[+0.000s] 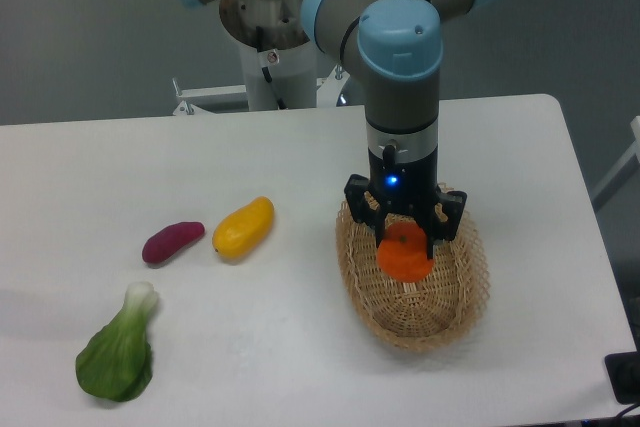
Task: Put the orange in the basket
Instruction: 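Close the gripper on the orange inside the wicker basket, then lift the held orange up and shift it along the basket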
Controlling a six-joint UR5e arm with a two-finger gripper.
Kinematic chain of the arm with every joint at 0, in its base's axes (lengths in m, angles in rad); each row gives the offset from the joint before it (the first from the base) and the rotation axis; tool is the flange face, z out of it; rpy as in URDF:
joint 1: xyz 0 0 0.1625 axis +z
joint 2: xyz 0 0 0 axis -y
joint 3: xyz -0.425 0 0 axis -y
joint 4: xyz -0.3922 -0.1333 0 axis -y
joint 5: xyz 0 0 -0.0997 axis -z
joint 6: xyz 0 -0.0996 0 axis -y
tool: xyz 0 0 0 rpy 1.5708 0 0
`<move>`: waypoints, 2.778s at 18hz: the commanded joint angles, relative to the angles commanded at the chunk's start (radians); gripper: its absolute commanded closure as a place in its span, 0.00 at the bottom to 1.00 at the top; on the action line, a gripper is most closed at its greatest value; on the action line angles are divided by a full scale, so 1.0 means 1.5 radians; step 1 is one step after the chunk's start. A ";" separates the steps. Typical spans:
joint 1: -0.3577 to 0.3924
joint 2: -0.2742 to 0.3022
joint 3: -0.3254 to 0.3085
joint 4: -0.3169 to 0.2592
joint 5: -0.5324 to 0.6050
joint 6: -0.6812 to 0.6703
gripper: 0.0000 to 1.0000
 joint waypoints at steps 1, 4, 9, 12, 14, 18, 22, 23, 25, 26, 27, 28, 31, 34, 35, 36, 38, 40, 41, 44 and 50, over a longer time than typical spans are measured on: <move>0.000 0.000 -0.004 0.000 0.001 0.000 0.37; 0.000 0.000 -0.006 0.001 -0.001 0.000 0.37; 0.000 0.000 -0.007 0.001 -0.001 0.000 0.37; 0.000 0.000 -0.009 0.001 0.000 0.000 0.37; -0.001 0.000 -0.015 0.001 0.004 0.000 0.37; -0.003 -0.001 -0.028 0.004 0.006 0.002 0.37; 0.015 -0.006 -0.060 0.012 0.020 0.082 0.37; 0.025 -0.008 -0.064 0.012 0.021 0.102 0.37; 0.050 -0.011 -0.085 0.012 0.021 0.130 0.37; 0.055 -0.016 -0.097 0.012 0.021 0.135 0.37; 0.057 -0.020 -0.107 0.013 0.024 0.136 0.37; 0.062 -0.025 -0.124 0.014 0.026 0.136 0.37; 0.062 -0.037 -0.147 0.036 0.040 0.140 0.37; 0.061 -0.045 -0.187 0.072 0.087 0.189 0.37; 0.062 -0.044 -0.192 0.078 0.087 0.195 0.37; 0.062 -0.045 -0.194 0.078 0.088 0.195 0.37; 0.062 -0.045 -0.202 0.078 0.088 0.197 0.37; 0.062 -0.044 -0.205 0.079 0.088 0.196 0.36; 0.062 -0.044 -0.205 0.079 0.088 0.195 0.36; 0.060 -0.046 -0.207 0.079 0.088 0.193 0.36; 0.060 -0.048 -0.211 0.080 0.088 0.194 0.31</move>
